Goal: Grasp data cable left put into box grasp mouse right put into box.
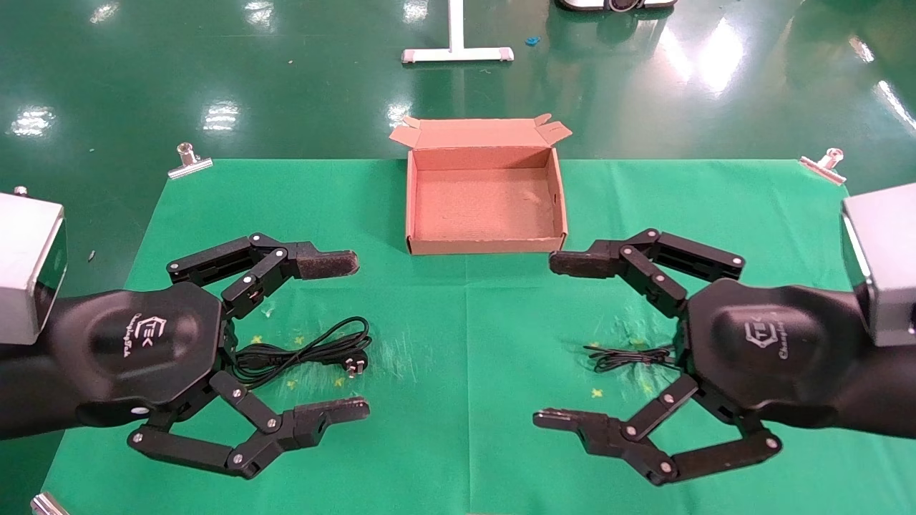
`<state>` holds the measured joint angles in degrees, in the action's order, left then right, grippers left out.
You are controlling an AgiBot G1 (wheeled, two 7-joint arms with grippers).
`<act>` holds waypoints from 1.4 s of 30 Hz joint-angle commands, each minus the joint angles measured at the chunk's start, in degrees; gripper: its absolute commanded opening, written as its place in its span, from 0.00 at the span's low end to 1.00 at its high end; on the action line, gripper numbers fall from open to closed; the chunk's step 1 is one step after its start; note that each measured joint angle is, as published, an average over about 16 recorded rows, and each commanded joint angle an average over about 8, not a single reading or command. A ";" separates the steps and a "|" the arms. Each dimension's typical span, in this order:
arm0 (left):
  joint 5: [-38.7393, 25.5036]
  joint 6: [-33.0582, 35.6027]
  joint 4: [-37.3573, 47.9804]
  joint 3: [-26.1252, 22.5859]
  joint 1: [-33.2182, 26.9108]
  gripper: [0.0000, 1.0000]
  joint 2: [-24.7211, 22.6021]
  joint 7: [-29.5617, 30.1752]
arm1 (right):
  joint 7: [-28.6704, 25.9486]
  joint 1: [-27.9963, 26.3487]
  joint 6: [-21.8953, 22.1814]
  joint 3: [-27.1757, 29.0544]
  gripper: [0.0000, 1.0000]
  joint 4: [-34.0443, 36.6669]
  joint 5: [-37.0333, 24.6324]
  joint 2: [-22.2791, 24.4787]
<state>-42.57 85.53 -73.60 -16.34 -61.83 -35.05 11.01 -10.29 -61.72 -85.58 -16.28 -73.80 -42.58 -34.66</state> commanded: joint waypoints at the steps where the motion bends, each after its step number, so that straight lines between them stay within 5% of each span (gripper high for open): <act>1: 0.28 0.00 0.10 0.09 0.07 1.00 -0.08 -0.01 | -0.15 0.03 -0.09 0.09 1.00 0.15 0.49 -0.14; 8: -7.33 -0.30 -2.00 -2.52 -2.43 1.00 1.20 1.21 | 2.49 -0.37 3.03 -1.06 1.00 -2.32 -8.67 2.46; 16: -34.37 -0.76 -3.96 -13.03 -13.23 1.00 -1.60 8.55 | 2.32 -0.24 8.79 -2.33 1.00 -3.56 -17.79 4.37; 30: -71.76 -3.72 -4.02 -26.59 -21.96 1.00 -13.94 24.87 | 2.91 1.44 10.95 -1.54 1.00 -3.76 -18.46 5.75; 42: -81.87 -5.69 -4.03 -29.29 -21.55 1.00 -17.82 31.97 | 3.19 1.41 10.79 -1.35 1.00 -3.79 -18.56 6.31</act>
<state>-124.12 79.82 -77.64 -45.61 -83.29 -52.81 42.68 -7.10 -60.33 -74.73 -17.65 -77.60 -61.19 -28.40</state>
